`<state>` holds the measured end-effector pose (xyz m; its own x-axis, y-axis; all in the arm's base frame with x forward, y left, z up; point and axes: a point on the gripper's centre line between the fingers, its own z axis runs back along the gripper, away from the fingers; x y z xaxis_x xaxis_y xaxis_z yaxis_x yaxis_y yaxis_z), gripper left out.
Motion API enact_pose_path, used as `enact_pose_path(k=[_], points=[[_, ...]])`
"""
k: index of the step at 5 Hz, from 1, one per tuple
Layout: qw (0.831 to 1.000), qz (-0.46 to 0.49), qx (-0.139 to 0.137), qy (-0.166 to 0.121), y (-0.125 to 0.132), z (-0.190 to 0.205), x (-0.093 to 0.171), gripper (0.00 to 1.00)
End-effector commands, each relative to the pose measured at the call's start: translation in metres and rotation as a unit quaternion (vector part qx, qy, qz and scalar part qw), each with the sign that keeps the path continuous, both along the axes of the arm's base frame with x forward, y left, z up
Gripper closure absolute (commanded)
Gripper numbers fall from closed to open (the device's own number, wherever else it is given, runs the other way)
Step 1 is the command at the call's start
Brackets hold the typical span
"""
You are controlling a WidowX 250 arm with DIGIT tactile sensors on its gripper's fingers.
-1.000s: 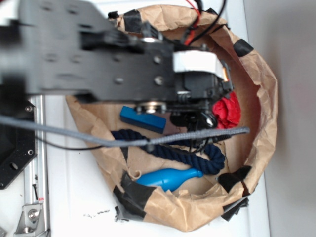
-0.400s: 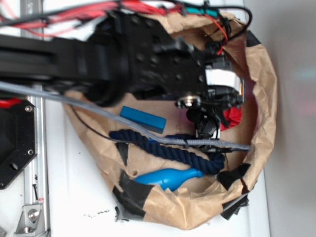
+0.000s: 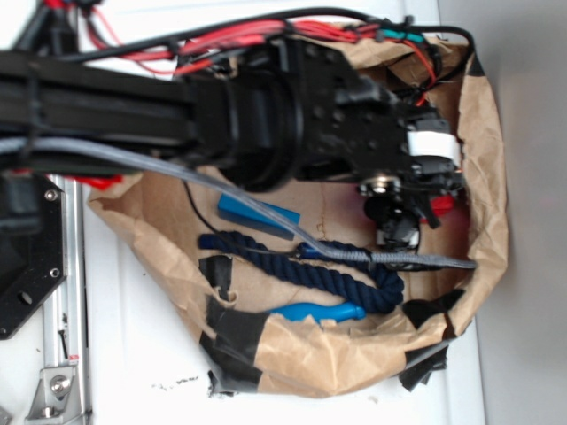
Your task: Grab the red paper.
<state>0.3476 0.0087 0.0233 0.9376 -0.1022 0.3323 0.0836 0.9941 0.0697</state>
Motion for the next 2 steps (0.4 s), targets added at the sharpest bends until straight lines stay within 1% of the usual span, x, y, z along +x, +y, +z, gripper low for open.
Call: enact_pose_path(k=[1,2], points=[[0.998,0.064,0.006,0.012,-0.007,0.03,-0.021,1.0],[0.991,0.07,0.1,-0.06,-0.002,0.076,-0.039,0.79]])
